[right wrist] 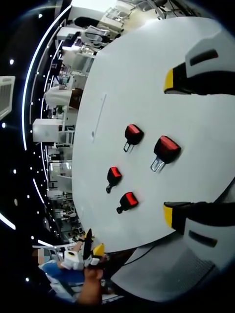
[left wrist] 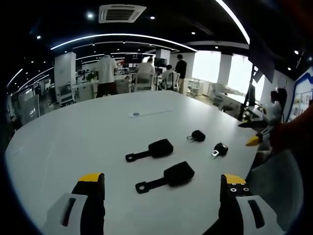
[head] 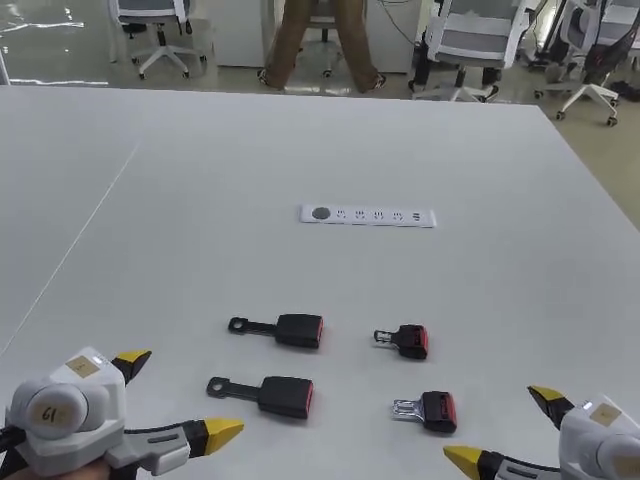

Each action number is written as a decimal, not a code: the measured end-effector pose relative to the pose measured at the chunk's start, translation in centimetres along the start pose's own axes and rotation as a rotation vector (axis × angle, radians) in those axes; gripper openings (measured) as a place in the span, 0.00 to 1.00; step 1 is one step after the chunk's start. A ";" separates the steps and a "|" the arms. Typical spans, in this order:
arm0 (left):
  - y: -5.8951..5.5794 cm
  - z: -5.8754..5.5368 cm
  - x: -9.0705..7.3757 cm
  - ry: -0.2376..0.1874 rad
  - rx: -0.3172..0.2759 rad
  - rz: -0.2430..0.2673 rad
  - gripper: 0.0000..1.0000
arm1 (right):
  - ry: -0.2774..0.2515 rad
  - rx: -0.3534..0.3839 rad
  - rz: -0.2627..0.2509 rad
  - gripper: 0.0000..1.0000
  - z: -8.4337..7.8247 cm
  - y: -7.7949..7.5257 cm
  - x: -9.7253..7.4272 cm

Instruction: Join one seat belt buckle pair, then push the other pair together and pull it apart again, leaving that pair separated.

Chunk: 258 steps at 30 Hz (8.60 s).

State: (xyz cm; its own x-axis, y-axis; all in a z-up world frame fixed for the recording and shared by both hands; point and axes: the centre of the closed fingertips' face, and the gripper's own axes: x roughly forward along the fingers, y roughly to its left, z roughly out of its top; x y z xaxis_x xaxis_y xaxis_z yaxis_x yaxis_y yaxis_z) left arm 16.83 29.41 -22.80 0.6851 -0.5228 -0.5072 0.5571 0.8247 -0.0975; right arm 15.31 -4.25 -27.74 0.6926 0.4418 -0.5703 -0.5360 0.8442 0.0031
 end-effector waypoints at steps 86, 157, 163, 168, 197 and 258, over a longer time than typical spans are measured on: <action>-1.7 -3.9 9.6 0.307 0.507 -0.393 0.80 | 0.251 -0.231 0.446 0.81 -1.7 0.8 7.0; -3.8 -8.3 15.4 0.406 0.715 -0.659 0.34 | 0.507 -0.504 0.629 0.34 -4.6 1.6 9.6; -3.8 -8.4 15.3 0.419 0.738 -0.675 0.34 | 0.546 -0.517 0.627 0.33 -4.8 1.6 9.5; -3.9 -8.4 15.3 0.421 0.742 -0.681 0.34 | 0.551 -0.522 0.625 0.33 -4.6 2.2 9.8; -3.8 -8.2 15.1 0.451 0.751 -0.685 0.34 | 0.478 -0.555 0.685 0.33 -1.7 8.0 13.8; -3.7 -8.9 15.0 0.504 0.816 -0.715 0.33 | 0.318 -0.444 0.708 0.32 0.6 13.9 17.1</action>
State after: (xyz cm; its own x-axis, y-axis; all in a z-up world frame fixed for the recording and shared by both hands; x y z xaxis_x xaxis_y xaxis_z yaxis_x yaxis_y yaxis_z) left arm 20.92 20.45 -37.69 -0.0611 -0.5134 -0.8560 0.9954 -0.0944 -0.0144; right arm 20.04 15.21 -37.00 -0.0027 0.6540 -0.7565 -0.9704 0.1811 0.1600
